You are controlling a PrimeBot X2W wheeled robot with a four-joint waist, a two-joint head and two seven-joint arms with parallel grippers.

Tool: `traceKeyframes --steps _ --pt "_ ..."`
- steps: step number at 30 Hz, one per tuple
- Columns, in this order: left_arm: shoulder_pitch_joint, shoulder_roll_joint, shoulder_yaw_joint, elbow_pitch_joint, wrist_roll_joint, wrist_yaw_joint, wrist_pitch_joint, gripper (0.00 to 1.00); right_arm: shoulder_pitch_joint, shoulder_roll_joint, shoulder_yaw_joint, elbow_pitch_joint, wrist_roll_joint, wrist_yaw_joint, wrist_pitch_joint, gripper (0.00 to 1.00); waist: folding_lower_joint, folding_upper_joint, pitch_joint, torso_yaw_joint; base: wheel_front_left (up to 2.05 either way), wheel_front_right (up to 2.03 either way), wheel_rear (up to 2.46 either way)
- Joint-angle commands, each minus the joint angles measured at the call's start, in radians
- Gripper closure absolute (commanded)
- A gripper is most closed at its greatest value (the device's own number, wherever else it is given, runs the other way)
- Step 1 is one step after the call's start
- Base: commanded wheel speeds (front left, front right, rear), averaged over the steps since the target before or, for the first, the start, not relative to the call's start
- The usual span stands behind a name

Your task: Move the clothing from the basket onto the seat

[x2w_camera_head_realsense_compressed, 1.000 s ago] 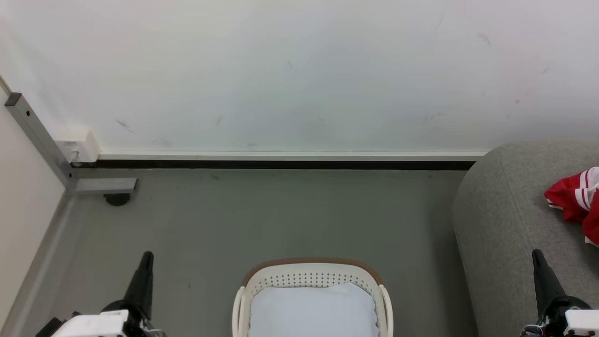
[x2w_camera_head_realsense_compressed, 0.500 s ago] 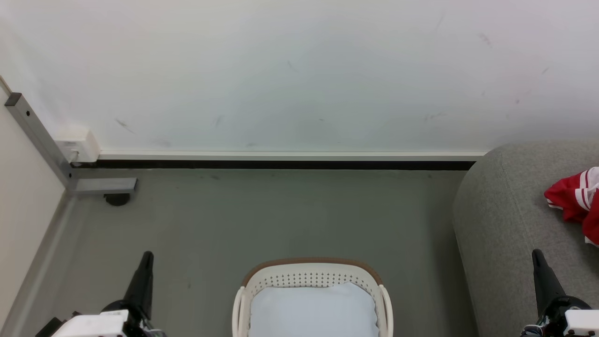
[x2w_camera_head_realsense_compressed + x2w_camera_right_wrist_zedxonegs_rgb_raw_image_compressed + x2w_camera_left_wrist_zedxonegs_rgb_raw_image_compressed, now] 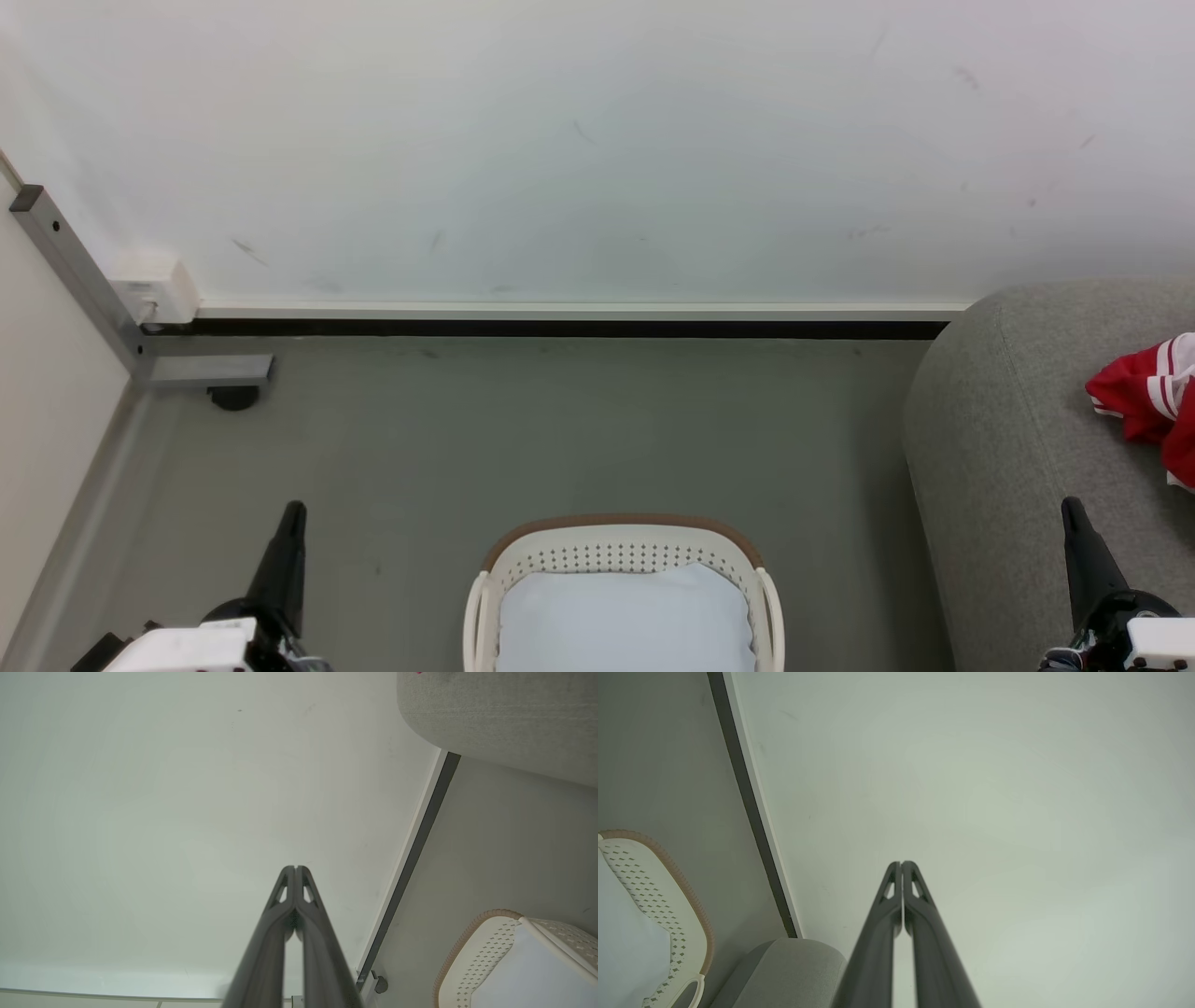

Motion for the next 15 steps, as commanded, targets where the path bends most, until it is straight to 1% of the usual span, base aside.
traceKeyframes --steps 1,15 --pt "-0.008 0.008 0.003 -0.003 -0.013 -0.006 0.004 1.0 -0.012 0.0 -0.004 -0.003 -0.003 -0.002 0.003 1.0 0.0 0.0 0.0 0.0 0.0 0.0 0.0" --pt "-0.008 0.008 0.003 -0.003 -0.013 -0.006 0.004 1.0 -0.012 0.0 -0.005 -0.003 -0.003 -0.002 0.004 1.0 0.0 0.0 0.0 0.0 0.0 0.0 0.0"
